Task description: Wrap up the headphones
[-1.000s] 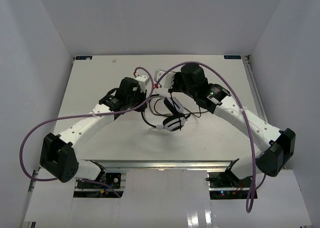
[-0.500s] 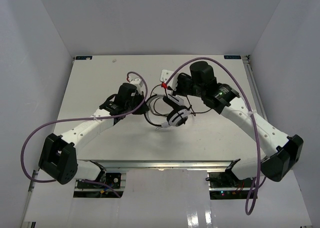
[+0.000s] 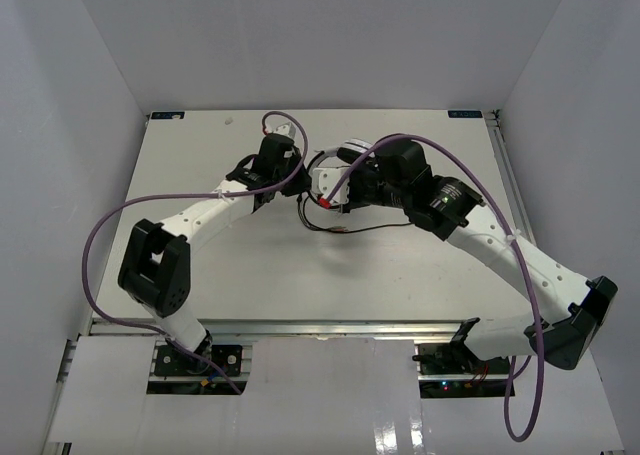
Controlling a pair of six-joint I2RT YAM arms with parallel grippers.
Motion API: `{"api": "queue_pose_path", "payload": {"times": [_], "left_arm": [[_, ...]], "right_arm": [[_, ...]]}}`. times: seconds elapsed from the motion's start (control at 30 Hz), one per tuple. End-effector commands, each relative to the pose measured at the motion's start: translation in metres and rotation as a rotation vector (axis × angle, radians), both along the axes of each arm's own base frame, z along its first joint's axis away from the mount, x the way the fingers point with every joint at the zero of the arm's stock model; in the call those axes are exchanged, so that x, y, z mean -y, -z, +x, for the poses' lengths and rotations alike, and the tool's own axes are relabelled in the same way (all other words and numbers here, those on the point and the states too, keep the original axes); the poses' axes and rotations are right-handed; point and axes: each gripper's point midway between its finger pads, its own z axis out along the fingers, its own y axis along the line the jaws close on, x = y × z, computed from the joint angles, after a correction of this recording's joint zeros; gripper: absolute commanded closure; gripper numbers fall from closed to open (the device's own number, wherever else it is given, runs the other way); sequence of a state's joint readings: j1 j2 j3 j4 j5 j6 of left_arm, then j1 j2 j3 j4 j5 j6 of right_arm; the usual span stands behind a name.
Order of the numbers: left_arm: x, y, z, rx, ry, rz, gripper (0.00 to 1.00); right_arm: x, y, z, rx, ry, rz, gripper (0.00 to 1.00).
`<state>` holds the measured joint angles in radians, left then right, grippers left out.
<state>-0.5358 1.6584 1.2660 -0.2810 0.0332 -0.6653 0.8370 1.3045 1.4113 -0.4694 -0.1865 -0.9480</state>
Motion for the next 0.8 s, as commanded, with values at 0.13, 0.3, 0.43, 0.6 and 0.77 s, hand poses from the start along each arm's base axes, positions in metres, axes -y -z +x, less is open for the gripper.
{"api": "queue_pose_path", "payload": {"times": [0.13,0.3,0.43,0.6,0.77], "left_arm": [[0.028,-0.038,0.015,0.062,0.104,-0.083,1.00],[0.027,-0.028,-0.011,0.133,0.270,-0.029,1.00],[0.024,-0.030,-0.041,0.214,0.426,0.019,1.00],[0.032,-0.045,-0.067,0.308,0.574,0.031,1.00],[0.042,-0.067,-0.089,0.389,0.675,0.007,1.00]], "right_arm": [[0.022,-0.029,0.023,0.215,0.119,-0.061,0.92],[0.052,-0.047,0.067,0.256,0.255,-0.036,0.92],[0.051,-0.047,0.079,0.203,0.215,0.008,0.92],[0.025,-0.032,0.073,0.083,0.101,0.052,0.92],[0.013,-0.017,0.090,-0.009,0.105,0.078,0.92]]}}
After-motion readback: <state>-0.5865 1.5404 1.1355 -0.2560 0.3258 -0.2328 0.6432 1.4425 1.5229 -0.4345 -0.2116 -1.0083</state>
